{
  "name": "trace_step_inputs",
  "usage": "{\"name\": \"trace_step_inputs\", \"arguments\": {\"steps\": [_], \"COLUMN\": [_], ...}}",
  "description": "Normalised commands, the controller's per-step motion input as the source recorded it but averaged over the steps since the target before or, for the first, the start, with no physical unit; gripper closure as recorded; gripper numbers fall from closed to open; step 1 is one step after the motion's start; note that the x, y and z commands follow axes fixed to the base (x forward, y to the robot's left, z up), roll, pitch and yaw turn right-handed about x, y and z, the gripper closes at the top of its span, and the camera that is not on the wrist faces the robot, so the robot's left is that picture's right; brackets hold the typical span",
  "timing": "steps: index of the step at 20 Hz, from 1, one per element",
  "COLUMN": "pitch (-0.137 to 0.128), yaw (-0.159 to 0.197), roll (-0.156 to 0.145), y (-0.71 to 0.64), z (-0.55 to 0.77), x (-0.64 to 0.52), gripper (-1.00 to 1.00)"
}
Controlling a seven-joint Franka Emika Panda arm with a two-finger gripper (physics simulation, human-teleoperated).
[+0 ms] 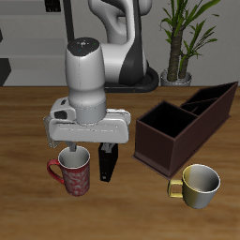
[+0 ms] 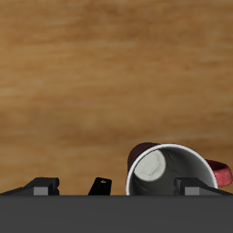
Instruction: Place the red mug into the left desk caddy's right compartment and place the yellow book into the left desk caddy's back compartment
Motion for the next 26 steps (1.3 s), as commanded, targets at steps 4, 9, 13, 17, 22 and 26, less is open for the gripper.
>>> {"name": "trace_step_inputs", "arguments": {"steps": [4, 9, 13, 17, 22, 26], "pitch": [0.019, 0.020, 0.027, 0.012, 0.019, 0.022], "yaw": [-0.011, -0.015, -0.020, -0.019, -0.024, 0.001], "roll": [-0.014, -0.009, 0.003, -0.009, 0.001, -0.014], "y": [-0.08, -0.01, 0.00, -0.01, -0.03, -0.02], "z": [-0.20, -0.19, -0.27, -0.20, -0.26, -0.27], "x": [0.01, 0.00, 0.04, 0.01, 0.00, -0.01], "gripper": [-1.00, -1.00, -1.00, -1.00, -1.00, -1.00]}}
